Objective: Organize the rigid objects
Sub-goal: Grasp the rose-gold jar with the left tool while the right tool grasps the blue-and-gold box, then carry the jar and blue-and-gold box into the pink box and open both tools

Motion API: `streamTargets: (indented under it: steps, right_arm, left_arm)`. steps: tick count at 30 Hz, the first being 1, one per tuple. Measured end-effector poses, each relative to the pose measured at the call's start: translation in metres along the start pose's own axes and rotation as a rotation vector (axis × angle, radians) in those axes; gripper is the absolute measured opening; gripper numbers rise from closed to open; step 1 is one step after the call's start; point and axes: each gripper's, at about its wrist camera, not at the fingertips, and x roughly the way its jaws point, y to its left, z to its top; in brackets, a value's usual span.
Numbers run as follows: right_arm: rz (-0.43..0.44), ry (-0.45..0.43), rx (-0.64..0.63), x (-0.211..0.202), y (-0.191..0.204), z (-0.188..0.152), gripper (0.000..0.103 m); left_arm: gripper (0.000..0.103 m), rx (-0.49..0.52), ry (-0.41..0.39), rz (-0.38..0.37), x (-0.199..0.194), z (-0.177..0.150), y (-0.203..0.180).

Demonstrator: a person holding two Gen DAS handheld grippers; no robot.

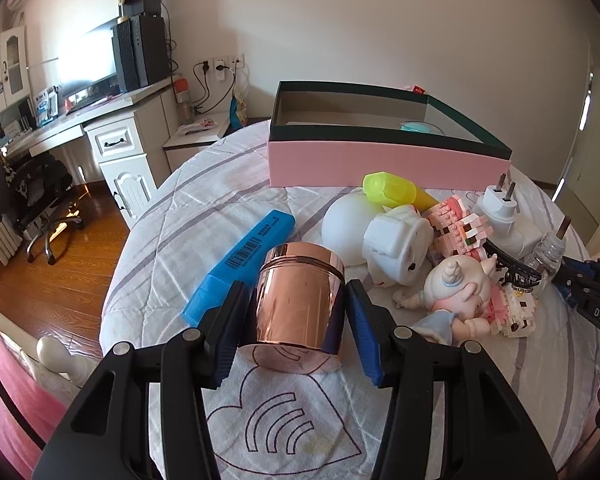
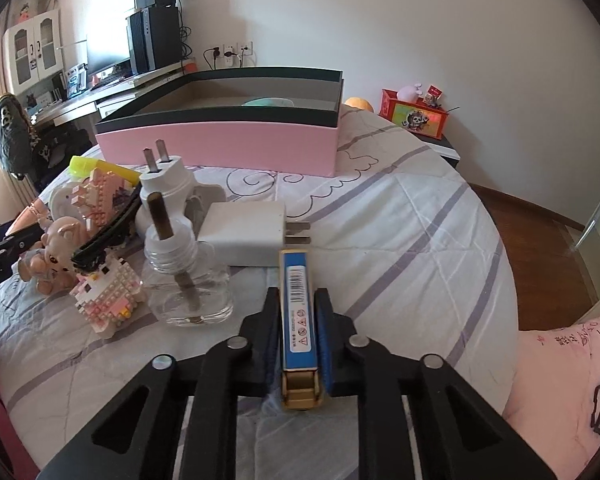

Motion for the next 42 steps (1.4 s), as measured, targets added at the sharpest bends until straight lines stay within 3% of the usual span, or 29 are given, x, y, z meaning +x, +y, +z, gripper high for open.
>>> streamTargets:
  steps: [10, 17, 25, 34, 42]
  right_arm:
    - [0.065, -0.061, 0.064, -0.007, -0.008, -0.001, 0.015]
    - [0.082, -0.156, 0.077, -0.041, -0.001, 0.002, 0.015]
    - [0.121, -0.211, 0.04, -0.061, 0.014, 0.019, 0.015]
    - [0.163, -0.283, -0.029, -0.072, 0.026, 0.066, 0.016]
    - [0.193, -0.299, -0.114, -0.041, 0.04, 0.148, 0.016]
  left_arm:
    - [0.047, -0.017, -0.013, 0.004, -0.006, -0.004, 0.003]
    - [0.047, -0.009, -0.081, 0.0, -0.038, -0.001, -0.001]
    - [0.047, 0.037, -0.166, -0.059, -0.074, 0.021, -0.022]
    - [0.047, 0.138, -0.224, -0.135, -0.068, 0.089, -0.057]
    - [0.047, 0.159, -0.161, -0.159, 0.004, 0.173, -0.064]
